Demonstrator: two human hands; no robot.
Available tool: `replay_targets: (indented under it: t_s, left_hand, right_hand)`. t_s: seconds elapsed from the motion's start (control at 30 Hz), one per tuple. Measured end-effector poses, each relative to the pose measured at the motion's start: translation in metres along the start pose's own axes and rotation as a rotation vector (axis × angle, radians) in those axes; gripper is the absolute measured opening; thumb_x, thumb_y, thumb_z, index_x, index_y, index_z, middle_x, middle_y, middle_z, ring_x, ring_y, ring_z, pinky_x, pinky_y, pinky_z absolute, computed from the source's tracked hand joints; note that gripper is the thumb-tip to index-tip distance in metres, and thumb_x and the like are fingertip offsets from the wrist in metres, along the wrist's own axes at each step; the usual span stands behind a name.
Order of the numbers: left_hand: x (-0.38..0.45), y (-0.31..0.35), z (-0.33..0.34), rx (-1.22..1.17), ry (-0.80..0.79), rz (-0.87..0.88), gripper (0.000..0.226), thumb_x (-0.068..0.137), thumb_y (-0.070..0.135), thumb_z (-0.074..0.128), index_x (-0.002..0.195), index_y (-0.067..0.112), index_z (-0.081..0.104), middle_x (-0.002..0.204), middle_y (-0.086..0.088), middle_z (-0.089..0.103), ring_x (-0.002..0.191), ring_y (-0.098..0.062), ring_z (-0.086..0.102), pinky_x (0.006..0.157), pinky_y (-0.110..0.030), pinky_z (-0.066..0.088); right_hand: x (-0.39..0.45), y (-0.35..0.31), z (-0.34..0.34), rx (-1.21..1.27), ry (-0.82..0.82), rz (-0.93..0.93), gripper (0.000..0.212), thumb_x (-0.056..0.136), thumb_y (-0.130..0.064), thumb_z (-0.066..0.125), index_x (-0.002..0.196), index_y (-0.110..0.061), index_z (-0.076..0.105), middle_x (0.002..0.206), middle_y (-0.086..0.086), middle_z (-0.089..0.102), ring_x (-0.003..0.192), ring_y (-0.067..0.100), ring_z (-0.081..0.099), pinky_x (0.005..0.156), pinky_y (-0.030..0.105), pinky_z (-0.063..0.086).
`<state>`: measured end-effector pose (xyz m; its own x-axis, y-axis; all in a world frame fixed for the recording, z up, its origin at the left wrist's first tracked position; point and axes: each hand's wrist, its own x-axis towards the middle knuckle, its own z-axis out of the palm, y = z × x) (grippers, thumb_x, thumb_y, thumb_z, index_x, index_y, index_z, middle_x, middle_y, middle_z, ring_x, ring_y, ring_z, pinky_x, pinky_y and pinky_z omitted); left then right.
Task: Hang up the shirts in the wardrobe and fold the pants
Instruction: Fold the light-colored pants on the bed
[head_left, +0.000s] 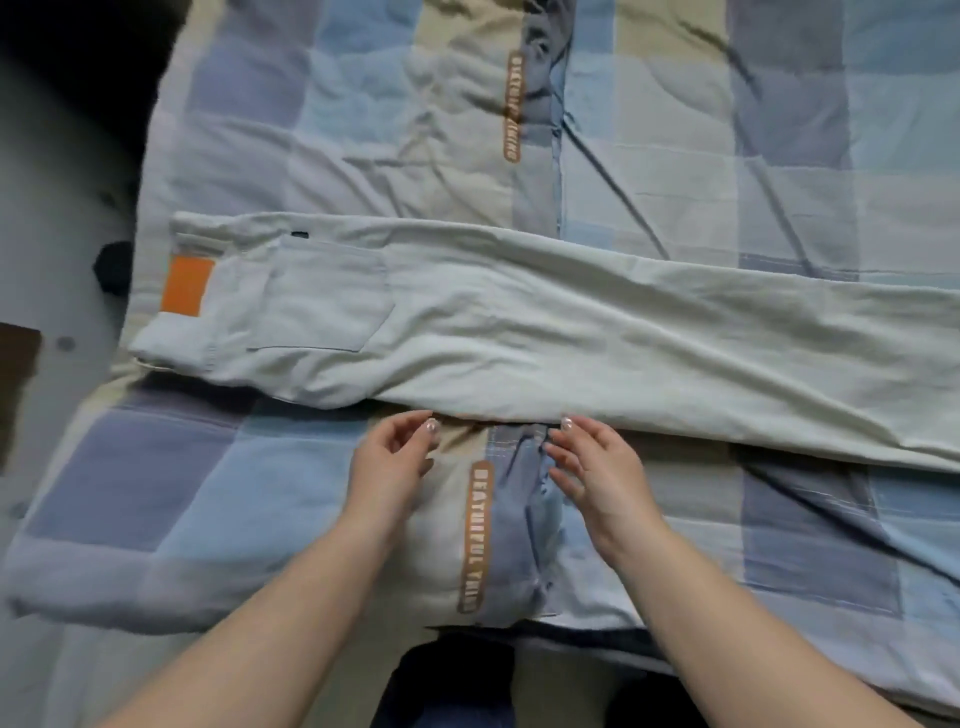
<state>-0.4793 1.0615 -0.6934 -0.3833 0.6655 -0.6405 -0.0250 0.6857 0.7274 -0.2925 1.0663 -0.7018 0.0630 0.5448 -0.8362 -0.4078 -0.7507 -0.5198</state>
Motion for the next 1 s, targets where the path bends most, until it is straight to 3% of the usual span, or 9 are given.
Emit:
replay_targets:
  t_s: [0.1, 0.2, 0.37, 0.43, 0.53, 0.63, 0.8, 0.93, 1.0]
  left_hand:
    - [0.023, 0.011, -0.071, -0.180, 0.124, -0.050, 0.007, 0.093, 0.013, 0.059, 0.094, 0.019, 0.062, 0.091, 0.003, 0.065, 0.082, -0.007, 0.060, 0.075, -0.025, 0.051]
    - [0.043, 0.010, -0.122, -0.358, 0.224, -0.127, 0.017, 0.095, 0.013, 0.055, 0.113, 0.014, 0.055, 0.098, 0.001, 0.062, 0.088, -0.008, 0.060, 0.082, -0.027, 0.049]
    - [0.087, 0.013, -0.172, -0.527, 0.277, -0.191, 0.048, 0.095, 0.018, 0.057, 0.139, 0.011, 0.039, 0.120, -0.002, 0.056, 0.108, -0.015, 0.056, 0.091, -0.031, 0.045]
    - [0.111, 0.018, -0.184, -0.559, 0.261, -0.196, 0.057, 0.094, 0.020, 0.059, 0.144, 0.012, 0.032, 0.123, -0.002, 0.055, 0.113, -0.015, 0.054, 0.094, -0.033, 0.045]
    - [0.147, 0.030, -0.197, -0.600, 0.245, -0.168, 0.053, 0.092, 0.018, 0.062, 0.140, 0.013, 0.039, 0.125, -0.001, 0.060, 0.111, -0.012, 0.059, 0.100, -0.035, 0.045]
    - [0.179, 0.041, -0.208, -0.592, 0.348, -0.145, 0.049, 0.085, 0.016, 0.070, 0.127, 0.012, 0.045, 0.120, -0.001, 0.063, 0.104, -0.014, 0.063, 0.096, -0.038, 0.050]
    - [0.197, 0.062, -0.224, -0.834, 0.358, -0.156, 0.033, 0.085, 0.003, 0.068, 0.117, 0.004, 0.057, 0.119, -0.014, 0.065, 0.105, -0.027, 0.065, 0.096, -0.050, 0.050]
    - [0.169, 0.089, -0.213, -0.790, 0.167, -0.007, 0.015, 0.085, -0.003, 0.062, 0.099, 0.003, 0.066, 0.102, -0.012, 0.071, 0.094, -0.024, 0.069, 0.092, -0.043, 0.053]
    - [0.148, 0.103, -0.201, -0.724, 0.074, 0.053, 0.017, 0.085, -0.005, 0.061, 0.094, 0.007, 0.068, 0.092, -0.006, 0.074, 0.087, -0.018, 0.070, 0.085, -0.035, 0.056]
  right_hand:
    - [-0.008, 0.007, 0.077, -0.124, -0.087, -0.064, 0.010, 0.093, -0.016, 0.057, 0.097, -0.025, 0.059, 0.099, -0.001, 0.065, 0.092, 0.010, 0.063, 0.078, 0.025, 0.050]
    - [-0.010, 0.015, 0.138, -0.371, -0.130, -0.188, 0.018, 0.091, -0.019, 0.060, 0.109, -0.024, 0.059, 0.104, -0.006, 0.064, 0.102, 0.010, 0.061, 0.092, 0.027, 0.047]
    - [-0.004, 0.027, 0.210, -0.825, -0.252, -0.351, 0.038, 0.089, -0.029, 0.061, 0.126, -0.029, 0.056, 0.119, -0.016, 0.056, 0.100, -0.006, 0.052, 0.084, 0.012, 0.037]
    - [0.003, 0.030, 0.230, -0.979, -0.287, -0.414, 0.045, 0.089, -0.032, 0.060, 0.132, -0.030, 0.051, 0.132, -0.014, 0.050, 0.116, -0.005, 0.047, 0.094, 0.013, 0.033]
    - [0.020, 0.031, 0.258, -1.164, -0.316, -0.504, 0.054, 0.090, -0.029, 0.059, 0.141, -0.023, 0.043, 0.152, -0.002, 0.032, 0.142, 0.009, 0.023, 0.115, 0.023, 0.017]
    - [0.039, 0.032, 0.286, -1.298, -0.329, -0.500, 0.057, 0.091, -0.031, 0.056, 0.143, -0.022, 0.038, 0.154, 0.003, 0.028, 0.144, 0.014, 0.017, 0.116, 0.027, 0.012]
    - [0.054, 0.030, 0.333, -1.255, -0.459, -0.400, 0.062, 0.091, -0.038, 0.055, 0.146, -0.023, 0.032, 0.154, 0.000, 0.029, 0.142, 0.014, 0.025, 0.116, 0.032, 0.021]
    - [0.054, 0.004, 0.345, -0.867, -0.426, -0.324, 0.054, 0.092, -0.033, 0.056, 0.142, -0.018, 0.042, 0.145, -0.001, 0.044, 0.127, 0.012, 0.044, 0.099, 0.016, 0.040]
    - [0.055, -0.019, 0.345, -0.705, -0.321, -0.260, 0.038, 0.093, -0.028, 0.053, 0.128, -0.015, 0.056, 0.132, 0.001, 0.055, 0.124, 0.017, 0.049, 0.101, 0.031, 0.044]
